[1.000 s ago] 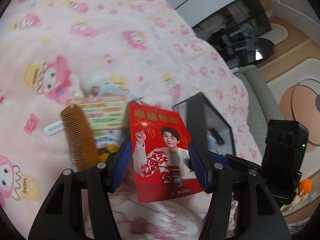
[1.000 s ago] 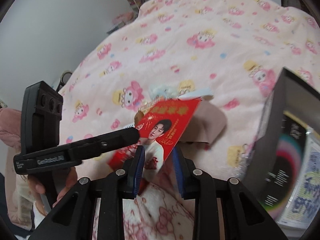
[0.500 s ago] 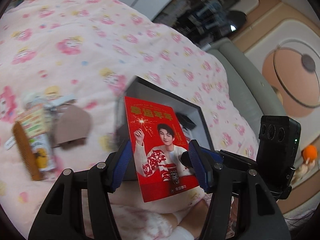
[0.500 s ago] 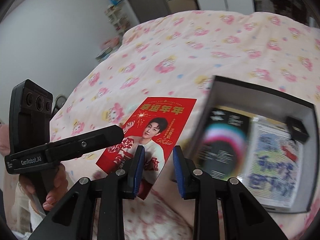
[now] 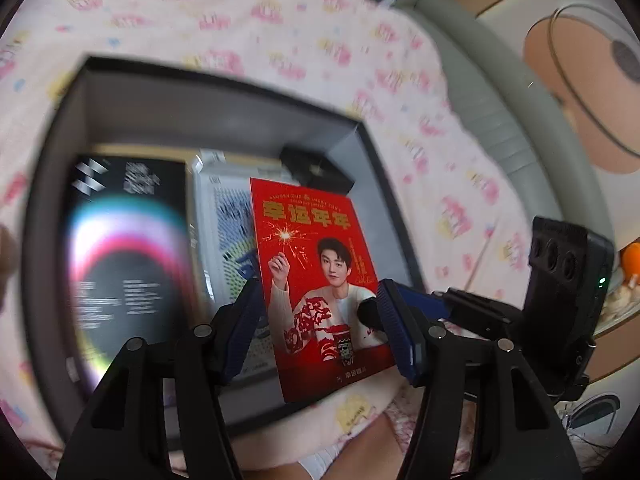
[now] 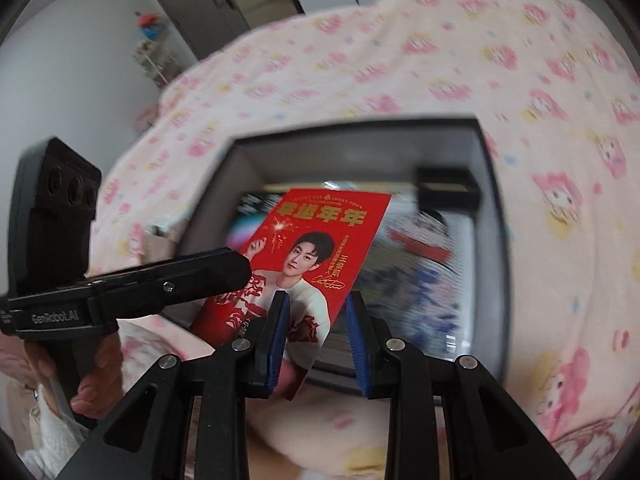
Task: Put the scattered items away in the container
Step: 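Lower the red card into the box in front of the Shin-chan card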
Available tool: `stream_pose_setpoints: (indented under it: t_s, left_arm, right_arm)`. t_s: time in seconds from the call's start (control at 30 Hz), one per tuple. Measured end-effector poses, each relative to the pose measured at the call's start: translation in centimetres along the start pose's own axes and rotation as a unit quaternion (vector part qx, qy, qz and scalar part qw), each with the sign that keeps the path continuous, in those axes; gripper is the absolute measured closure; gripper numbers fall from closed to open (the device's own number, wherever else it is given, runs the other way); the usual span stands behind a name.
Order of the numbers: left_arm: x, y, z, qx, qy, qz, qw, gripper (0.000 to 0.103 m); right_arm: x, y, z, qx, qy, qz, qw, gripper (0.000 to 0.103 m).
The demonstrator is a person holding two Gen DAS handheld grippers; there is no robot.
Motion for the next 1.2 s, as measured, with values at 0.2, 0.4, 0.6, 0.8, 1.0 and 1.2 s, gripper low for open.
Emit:
stream_pose_setpoints:
  t_s: [0.2,0.4,0.6,0.8,1.0,1.2]
  left_arm:
    - [0.6,0.7,3.9,-0.037,-0.033,-0.005,0.9988,0.043]
    - [-0.9,0.3,2.4,-0.025,-0.041,-0.008,0.9988,0.045]
    - [-2.0,-0.9,3.1,-0.036,-0.072,-0.012,0.9967,0.066]
    - [-1.0,-0.6,5.5,-0.068,-0.104,0.000,0.9922,0.071]
    - [0.5,-0.5,6.5,-0.093,-0.114,0.003,0.9891,0.071]
    - [0.9,-0.4,5.3,-0.051,-0.118,-0.028,0.9913,0.077]
  right_arm:
    - [3.2,0.3,1.7,-0.020,0.017,0.036,0.999,0.078]
    - [2.7,-0.1,1.0,-0.014,0.021,0.020,0.999,0.079]
    - [3.8,-2.9,-0.9,0.025,0.058,0.003,0.998,0.079]
    - [3.8,-3.1,0.0,0.026,0.033,-0.001,0.999,0.079]
    - [4.9,-2.8,-1.0,0.040,0.059,0.005,0.997,0.079]
    - [5.8,-2.4,-1.3,0.042,0.049,0.015,0.998,0.079]
Point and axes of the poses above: each gripper's, at about its wrist camera, not at the fingertips, and z roughly the way its jaws point, x to its right, y to its underside, the point moved 2 cm from there along z, roughly the way its jaws point, and after that the axes turned 12 degrees about -y, right-handed, at the moved point
